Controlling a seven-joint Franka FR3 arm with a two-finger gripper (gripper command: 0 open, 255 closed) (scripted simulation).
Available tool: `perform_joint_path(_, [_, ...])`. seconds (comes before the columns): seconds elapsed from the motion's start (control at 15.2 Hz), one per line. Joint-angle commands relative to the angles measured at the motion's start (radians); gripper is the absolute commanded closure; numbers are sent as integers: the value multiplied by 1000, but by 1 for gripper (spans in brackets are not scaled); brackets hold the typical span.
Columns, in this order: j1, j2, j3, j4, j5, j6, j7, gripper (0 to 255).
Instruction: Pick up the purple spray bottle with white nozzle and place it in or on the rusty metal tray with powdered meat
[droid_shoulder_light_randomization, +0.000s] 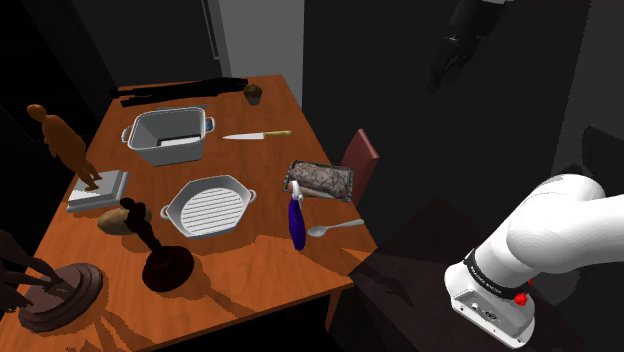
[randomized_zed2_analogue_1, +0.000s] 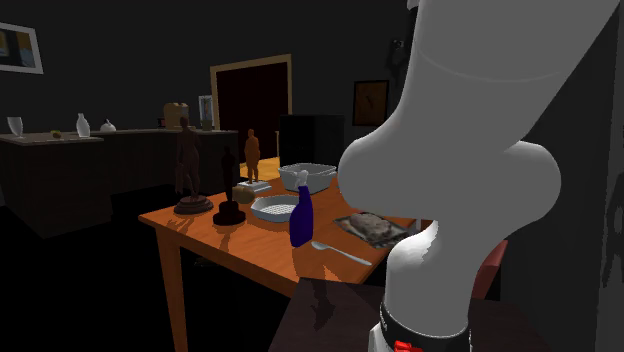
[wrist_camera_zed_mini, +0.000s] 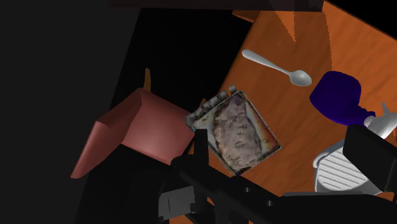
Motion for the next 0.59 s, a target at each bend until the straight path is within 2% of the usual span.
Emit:
perform_joint_path(0.0, [0, 0, 0, 0, 0, 0, 0, 0])
perform_joint_path(0.53, [44, -88, 164, -249, 74, 233, 153, 0])
